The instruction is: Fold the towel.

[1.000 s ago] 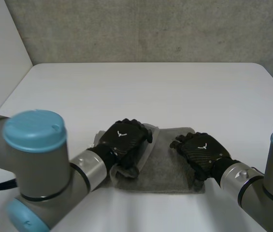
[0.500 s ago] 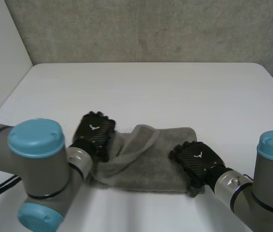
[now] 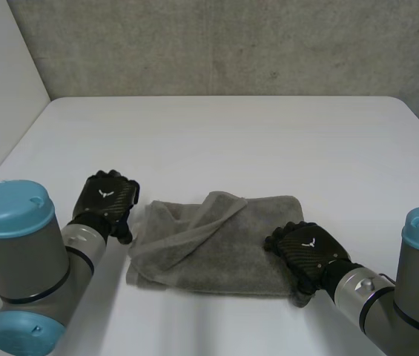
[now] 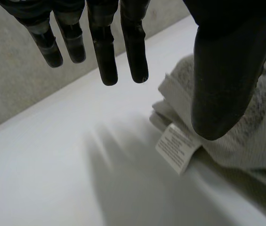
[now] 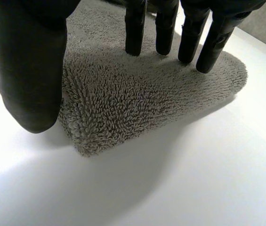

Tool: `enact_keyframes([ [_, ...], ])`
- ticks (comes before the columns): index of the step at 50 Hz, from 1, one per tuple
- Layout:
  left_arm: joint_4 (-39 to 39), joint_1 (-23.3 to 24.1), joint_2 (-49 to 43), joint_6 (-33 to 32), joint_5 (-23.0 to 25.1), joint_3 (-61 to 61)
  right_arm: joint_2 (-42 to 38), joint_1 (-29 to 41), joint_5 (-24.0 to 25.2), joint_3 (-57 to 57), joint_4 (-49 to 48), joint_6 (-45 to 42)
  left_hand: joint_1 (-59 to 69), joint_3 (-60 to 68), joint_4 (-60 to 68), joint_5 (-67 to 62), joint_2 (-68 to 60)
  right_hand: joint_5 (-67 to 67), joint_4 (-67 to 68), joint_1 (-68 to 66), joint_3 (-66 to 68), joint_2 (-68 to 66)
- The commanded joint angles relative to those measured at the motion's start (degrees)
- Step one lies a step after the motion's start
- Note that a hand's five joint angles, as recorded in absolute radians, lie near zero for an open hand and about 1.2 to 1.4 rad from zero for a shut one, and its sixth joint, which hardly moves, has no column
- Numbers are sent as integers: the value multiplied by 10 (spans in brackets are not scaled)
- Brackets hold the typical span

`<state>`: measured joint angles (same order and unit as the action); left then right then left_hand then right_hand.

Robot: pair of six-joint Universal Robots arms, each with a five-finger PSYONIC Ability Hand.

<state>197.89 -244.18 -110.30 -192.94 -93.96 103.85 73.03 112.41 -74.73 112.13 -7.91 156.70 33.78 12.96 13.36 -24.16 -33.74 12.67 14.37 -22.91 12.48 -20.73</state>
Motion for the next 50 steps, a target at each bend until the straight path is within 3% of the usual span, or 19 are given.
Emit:
enact_keyframes([
  [1,1,16,51,4,8,-4,0,0,0,1,-1,0,-4,-30,-34,7,3,4,-44,-1,-25,-23],
  [8,0,85,59,20,30,-39,1,-1,0,1,-1,0,-20,-30,-34,24,20,4,-44,-1,-25,-23],
  [11,0,94,53,24,32,-48,1,-1,0,2,-1,0,-20,-30,-34,24,20,4,-44,-1,-25,-23],
  [21,-7,154,-82,48,32,-128,0,-7,-1,3,-1,0,-20,-30,-34,24,20,-6,-44,9,-25,-13],
  [32,-6,152,-140,44,20,-172,1,-9,-1,3,-1,0,-12,-30,-34,16,12,-6,-44,9,-25,-13],
  [41,-2,116,-135,28,-70,-168,1,-11,-1,4,-1,0,-9,-30,-34,12,8,-5,-44,7,-25,-15],
  [50,-1,82,-132,13,-71,-123,18,-12,1,13,-1,0,-7,-30,-34,11,7,0,-44,2,-25,-20],
])
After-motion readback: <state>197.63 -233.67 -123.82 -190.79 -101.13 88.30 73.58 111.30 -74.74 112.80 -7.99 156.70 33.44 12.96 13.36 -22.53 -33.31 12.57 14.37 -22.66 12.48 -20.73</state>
